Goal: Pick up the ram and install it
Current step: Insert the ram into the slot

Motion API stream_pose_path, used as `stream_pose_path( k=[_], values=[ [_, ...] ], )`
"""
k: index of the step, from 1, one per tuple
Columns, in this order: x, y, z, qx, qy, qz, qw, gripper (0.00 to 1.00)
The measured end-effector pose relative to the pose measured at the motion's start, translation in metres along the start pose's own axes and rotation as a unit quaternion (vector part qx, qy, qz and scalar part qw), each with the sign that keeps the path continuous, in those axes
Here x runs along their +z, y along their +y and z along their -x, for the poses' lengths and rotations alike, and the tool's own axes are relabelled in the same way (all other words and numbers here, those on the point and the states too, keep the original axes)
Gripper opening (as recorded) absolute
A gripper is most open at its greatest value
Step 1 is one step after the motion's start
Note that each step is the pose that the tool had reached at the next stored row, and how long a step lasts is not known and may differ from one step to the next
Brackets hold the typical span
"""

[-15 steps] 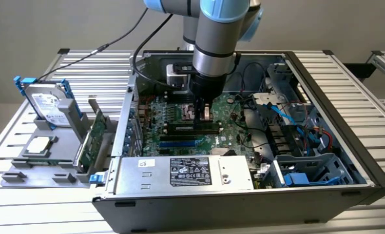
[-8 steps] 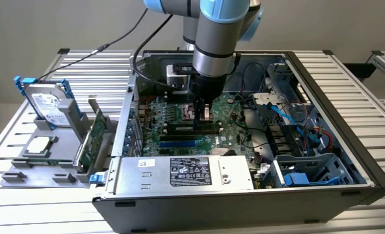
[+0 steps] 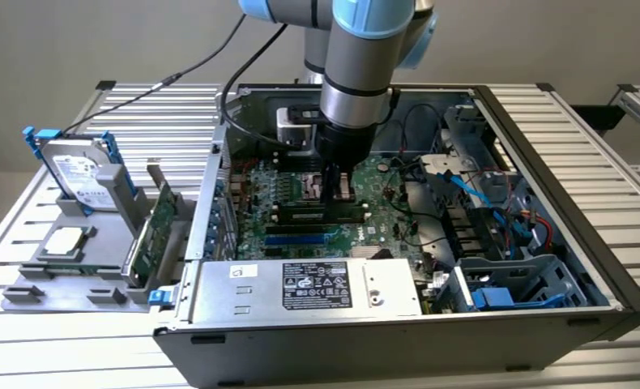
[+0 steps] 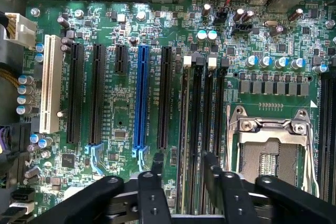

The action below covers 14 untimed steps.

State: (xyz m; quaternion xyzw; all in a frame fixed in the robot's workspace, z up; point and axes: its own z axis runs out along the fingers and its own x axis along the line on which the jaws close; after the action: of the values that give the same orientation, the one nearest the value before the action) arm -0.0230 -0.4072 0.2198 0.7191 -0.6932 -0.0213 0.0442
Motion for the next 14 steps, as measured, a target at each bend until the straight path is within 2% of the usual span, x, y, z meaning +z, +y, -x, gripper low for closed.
stream_pose_path(
  k=[1,2,9,12,13,14],
  values=[
    [-0.0011,0.0001,0.000,0.000,0.0000,0.0000,1.0000,0.45],
    [-0.0027,0.0003,0.000,0.000,0.0000,0.0000,1.0000,0.51],
    [-0.0254,0.0036,-0.001,0.000,0.0000,0.0000,1.0000,0.51],
    [-0.0278,0.0043,-0.001,0.000,0.0000,0.0000,1.0000,0.51],
    [-0.0278,0.0043,-0.001,0.000,0.0000,0.0000,1.0000,0.49],
    [-0.0278,0.0043,-0.001,0.000,0.0000,0.0000,1.0000,0.43]
  ],
)
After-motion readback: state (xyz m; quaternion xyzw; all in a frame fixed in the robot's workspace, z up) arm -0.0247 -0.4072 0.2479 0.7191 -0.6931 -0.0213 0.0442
